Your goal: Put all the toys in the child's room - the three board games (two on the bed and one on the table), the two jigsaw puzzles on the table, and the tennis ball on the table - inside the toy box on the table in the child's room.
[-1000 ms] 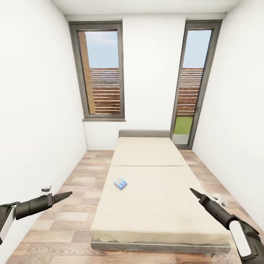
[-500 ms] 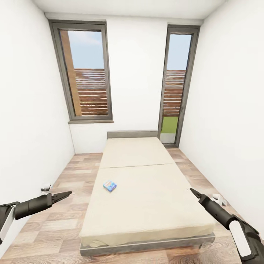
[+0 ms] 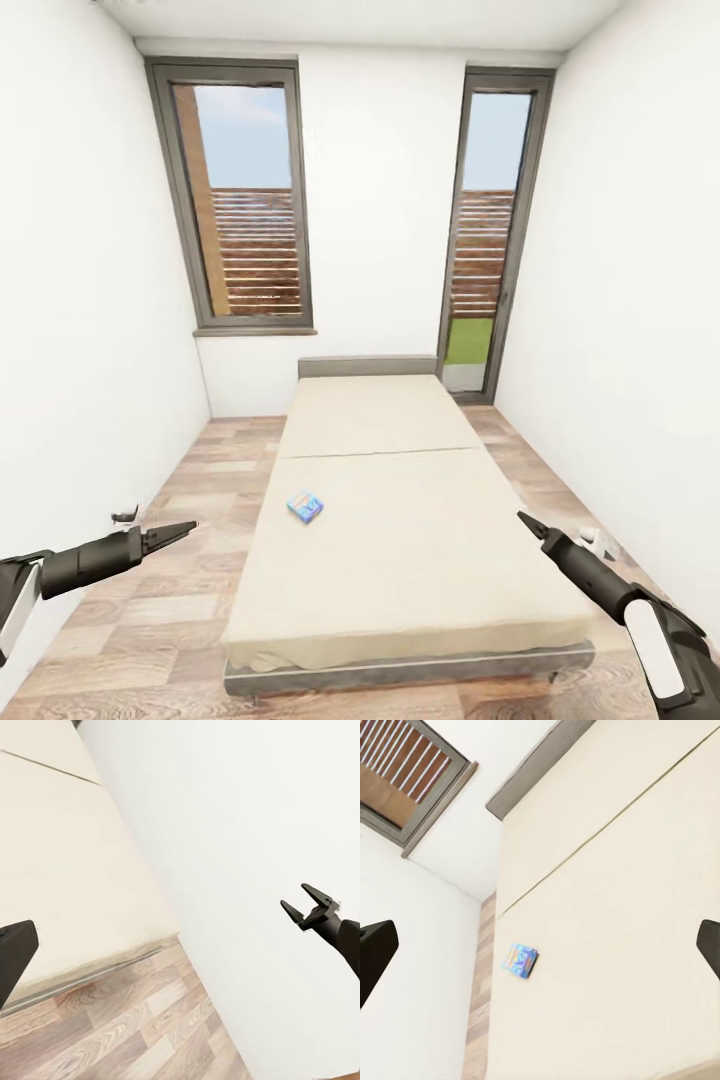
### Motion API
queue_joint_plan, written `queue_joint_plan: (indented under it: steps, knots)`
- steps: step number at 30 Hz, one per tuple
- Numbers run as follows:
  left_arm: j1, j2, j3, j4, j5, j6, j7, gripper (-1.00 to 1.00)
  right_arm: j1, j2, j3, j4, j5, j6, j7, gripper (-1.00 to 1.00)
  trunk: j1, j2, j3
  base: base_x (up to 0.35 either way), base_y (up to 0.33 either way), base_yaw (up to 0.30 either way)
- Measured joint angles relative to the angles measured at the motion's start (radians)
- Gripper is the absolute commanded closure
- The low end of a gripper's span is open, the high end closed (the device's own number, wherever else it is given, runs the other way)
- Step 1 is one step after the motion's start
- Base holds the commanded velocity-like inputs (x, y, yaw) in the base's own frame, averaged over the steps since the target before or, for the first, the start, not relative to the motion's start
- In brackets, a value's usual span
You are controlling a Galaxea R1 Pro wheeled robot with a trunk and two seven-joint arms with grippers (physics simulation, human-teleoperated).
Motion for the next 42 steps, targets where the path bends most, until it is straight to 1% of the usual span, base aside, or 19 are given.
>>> queue_joint_plan:
  steps: [5, 10, 18, 27, 42]
  knots:
    - [0.000, 0.000, 0.000, 0.000, 0.000, 0.000, 0.000, -1.00, 0.000, -0.001, 0.000, 0.002, 0.000, -0.001, 0.000, -1.00, 0.000, 0.000, 0.000, 0.000, 0.000, 0.239]
    - [0.000, 0.000, 0.000, 0.000, 0.000, 0.000, 0.001, -1.00, 0.000, -0.001, 0.000, 0.004, -0.001, -0.002, 0.002, -1.00, 0.000, 0.000, 0.000, 0.000, 0.000, 0.085]
    - [0.000, 0.000, 0.000, 0.001, 0.000, 0.001, 0.004, -1.00, 0.000, -0.001, -0.001, 0.007, -0.001, -0.004, 0.001, -1.00, 0.000, 0.000, 0.000, 0.000, 0.000, 0.015]
    - [0.000, -0.002, 0.000, 0.000, -0.001, 0.001, 0.009, -1.00, 0.000, 0.000, 0.003, 0.009, 0.002, -0.046, -0.001, -1.00, 0.000, 0.000, 0.000, 0.000, 0.000, 0.001]
    - [0.000, -0.002, -0.001, 0.000, -0.002, 0.000, 0.010, -1.00, 0.000, 0.000, 0.005, 0.009, 0.002, -0.059, -0.001, -1.00, 0.000, 0.000, 0.000, 0.000, 0.000, 0.000]
